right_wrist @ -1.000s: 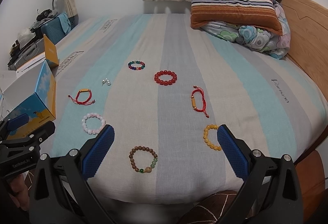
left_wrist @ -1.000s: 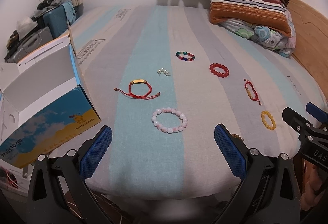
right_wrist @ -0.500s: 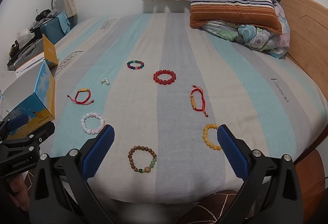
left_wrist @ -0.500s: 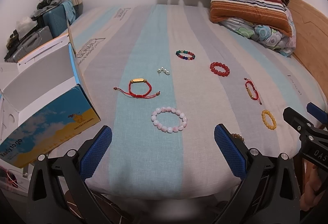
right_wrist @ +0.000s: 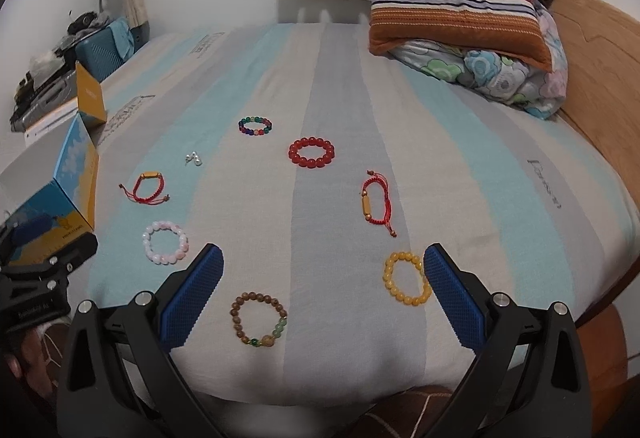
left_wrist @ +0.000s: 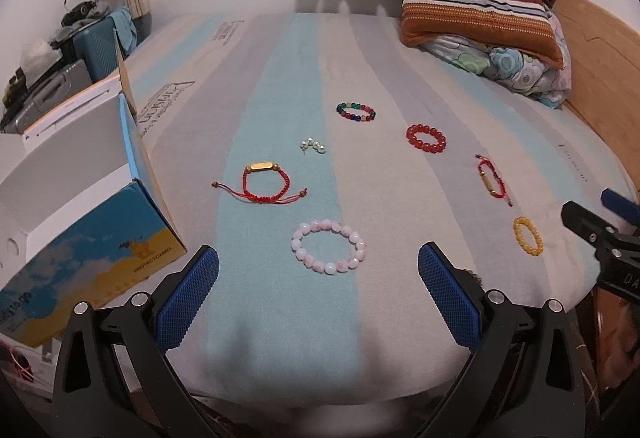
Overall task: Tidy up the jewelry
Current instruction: 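Grasp the yellow beaded bracelet with the right tool while the left tool grasps the brown wooden bracelet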
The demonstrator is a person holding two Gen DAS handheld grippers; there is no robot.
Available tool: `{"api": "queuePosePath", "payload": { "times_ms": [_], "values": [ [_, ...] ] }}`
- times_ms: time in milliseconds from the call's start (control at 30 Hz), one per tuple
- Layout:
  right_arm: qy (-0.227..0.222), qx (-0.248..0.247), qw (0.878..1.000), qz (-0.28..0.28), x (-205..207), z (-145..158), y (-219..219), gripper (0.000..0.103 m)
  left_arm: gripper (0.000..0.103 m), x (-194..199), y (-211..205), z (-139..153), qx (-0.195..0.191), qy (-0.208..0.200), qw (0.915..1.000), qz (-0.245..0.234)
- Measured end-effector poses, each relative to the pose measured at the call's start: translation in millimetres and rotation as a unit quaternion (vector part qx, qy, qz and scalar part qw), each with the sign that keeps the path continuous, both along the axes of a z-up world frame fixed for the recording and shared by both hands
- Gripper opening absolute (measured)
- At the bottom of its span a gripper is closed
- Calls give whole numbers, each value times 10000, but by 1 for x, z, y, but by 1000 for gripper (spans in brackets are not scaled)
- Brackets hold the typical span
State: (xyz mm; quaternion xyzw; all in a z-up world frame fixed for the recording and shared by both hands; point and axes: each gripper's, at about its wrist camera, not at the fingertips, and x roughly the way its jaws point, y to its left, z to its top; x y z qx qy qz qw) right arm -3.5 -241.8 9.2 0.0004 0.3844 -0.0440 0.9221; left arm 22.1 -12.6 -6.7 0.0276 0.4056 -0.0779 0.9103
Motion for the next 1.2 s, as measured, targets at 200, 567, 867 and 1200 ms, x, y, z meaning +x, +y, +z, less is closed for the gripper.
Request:
{"api": "queuePosePath", "payload": {
  "times_ms": [200,567,867,1200],
  "values": [
    [224,52,9997,119,16,-6,-16,96,97,16,-7,-17,-16,189,9998,-92],
    [815,22,9967,10,59,-43,-63,96,97,25,-69,-57,63,546,9969,-570],
    [1102,-168,9937,-88,85,-71,-91,96,97,21,-108,-82,123,741,9930,-915],
    [1553,-108,9876,-206,91,-106,-124,92,97,22,-140,-103,232,830,9895,-1157]
  ]
}}
